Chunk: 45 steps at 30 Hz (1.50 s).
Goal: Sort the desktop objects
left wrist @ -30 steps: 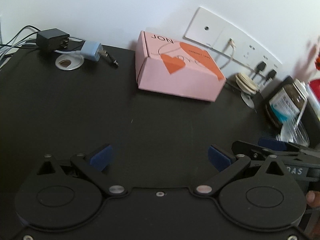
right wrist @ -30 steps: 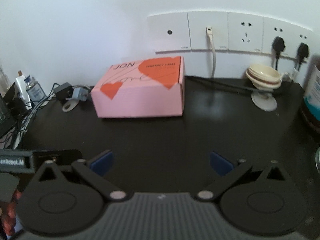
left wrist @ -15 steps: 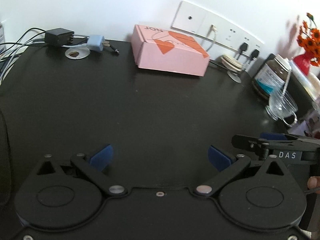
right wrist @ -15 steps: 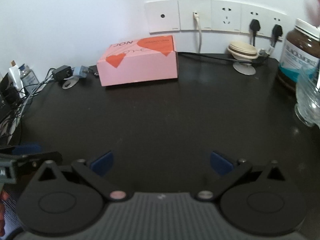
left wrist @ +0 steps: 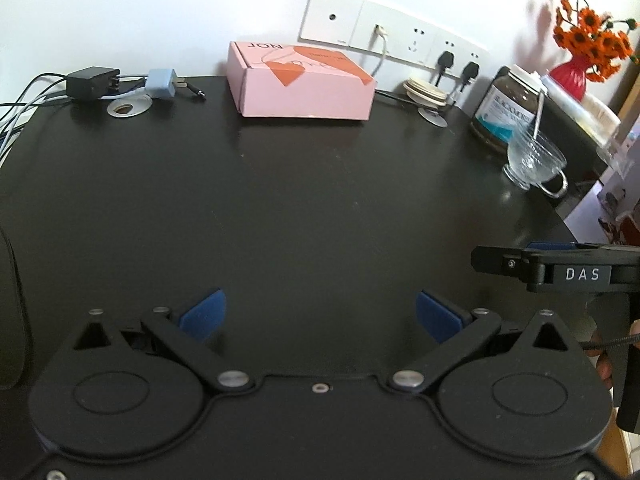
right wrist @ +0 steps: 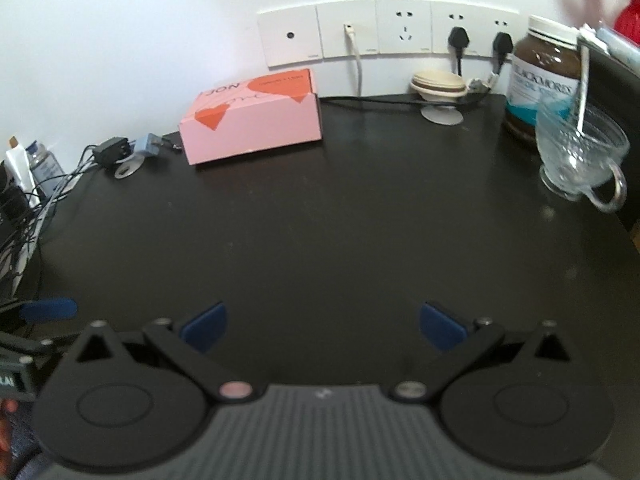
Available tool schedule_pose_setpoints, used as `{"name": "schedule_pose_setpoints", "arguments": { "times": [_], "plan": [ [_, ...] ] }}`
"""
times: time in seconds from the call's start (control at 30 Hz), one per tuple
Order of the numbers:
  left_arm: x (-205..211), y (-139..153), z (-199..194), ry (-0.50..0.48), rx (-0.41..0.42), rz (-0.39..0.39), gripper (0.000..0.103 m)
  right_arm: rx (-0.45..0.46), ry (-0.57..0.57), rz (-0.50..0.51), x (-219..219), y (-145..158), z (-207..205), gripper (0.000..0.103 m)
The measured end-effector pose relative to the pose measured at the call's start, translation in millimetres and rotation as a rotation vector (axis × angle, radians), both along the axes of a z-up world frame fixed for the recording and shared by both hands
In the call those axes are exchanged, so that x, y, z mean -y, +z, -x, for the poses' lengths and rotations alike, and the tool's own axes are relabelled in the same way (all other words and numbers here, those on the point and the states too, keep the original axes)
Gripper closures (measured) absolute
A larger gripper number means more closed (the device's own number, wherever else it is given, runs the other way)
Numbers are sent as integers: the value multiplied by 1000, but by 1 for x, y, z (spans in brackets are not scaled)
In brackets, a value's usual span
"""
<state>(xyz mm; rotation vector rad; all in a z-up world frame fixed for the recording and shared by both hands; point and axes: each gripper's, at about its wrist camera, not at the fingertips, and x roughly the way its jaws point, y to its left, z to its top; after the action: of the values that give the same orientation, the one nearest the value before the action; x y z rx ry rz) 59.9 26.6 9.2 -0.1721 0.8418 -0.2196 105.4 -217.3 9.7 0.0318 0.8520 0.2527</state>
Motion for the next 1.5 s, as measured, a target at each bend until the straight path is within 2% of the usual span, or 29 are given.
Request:
{"name": "schedule_pose_setpoints", "arguments": {
  "times": [0.5,0.93,1.23,1.5],
  "plan": [
    [7,-7,38,8,-1,-15,0,-15,-8,9,4,-8,36,1],
    [8,-11,66,20,8,-23,0,2,52,46,2,-13,67,1],
    [14,-13,89,-21,12,-44,0,-2,109,58,1,-23,93,1],
    [8,-22,103,16,-9,-44,0,-6,127,57,-2,-28,102,1]
  ]
}}
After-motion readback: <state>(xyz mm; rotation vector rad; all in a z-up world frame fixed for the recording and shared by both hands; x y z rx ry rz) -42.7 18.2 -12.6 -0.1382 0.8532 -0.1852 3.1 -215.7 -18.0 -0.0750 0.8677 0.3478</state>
